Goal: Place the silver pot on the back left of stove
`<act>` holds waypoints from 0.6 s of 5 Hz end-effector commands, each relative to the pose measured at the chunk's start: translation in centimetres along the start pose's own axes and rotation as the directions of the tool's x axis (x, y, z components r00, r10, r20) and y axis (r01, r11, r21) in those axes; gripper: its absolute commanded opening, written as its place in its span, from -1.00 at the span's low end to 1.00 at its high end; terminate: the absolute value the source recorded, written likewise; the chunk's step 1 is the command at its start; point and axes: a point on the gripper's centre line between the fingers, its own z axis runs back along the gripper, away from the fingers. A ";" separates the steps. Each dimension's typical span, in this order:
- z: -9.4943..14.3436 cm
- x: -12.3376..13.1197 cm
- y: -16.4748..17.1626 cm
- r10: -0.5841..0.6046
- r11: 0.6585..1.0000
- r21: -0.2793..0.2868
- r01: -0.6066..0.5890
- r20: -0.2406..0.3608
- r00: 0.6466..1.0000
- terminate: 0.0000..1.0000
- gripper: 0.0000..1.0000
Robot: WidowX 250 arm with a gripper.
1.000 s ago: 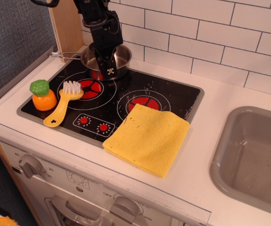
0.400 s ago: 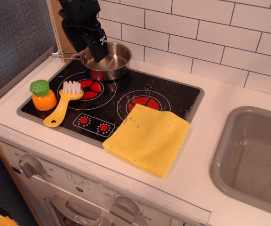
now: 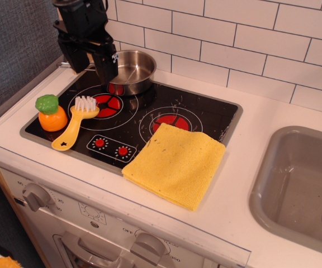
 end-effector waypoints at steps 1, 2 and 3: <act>2.4 -0.9 -0.4 -0.014 0.996 0.091 0.010 0.033 0.999 -1.00 1.00; 2.4 -1.3 -0.3 -0.008 0.994 0.112 0.002 0.054 0.998 -1.00 1.00; 2.4 -1.3 -0.3 -0.008 0.994 0.112 0.002 0.054 0.998 1.00 1.00</act>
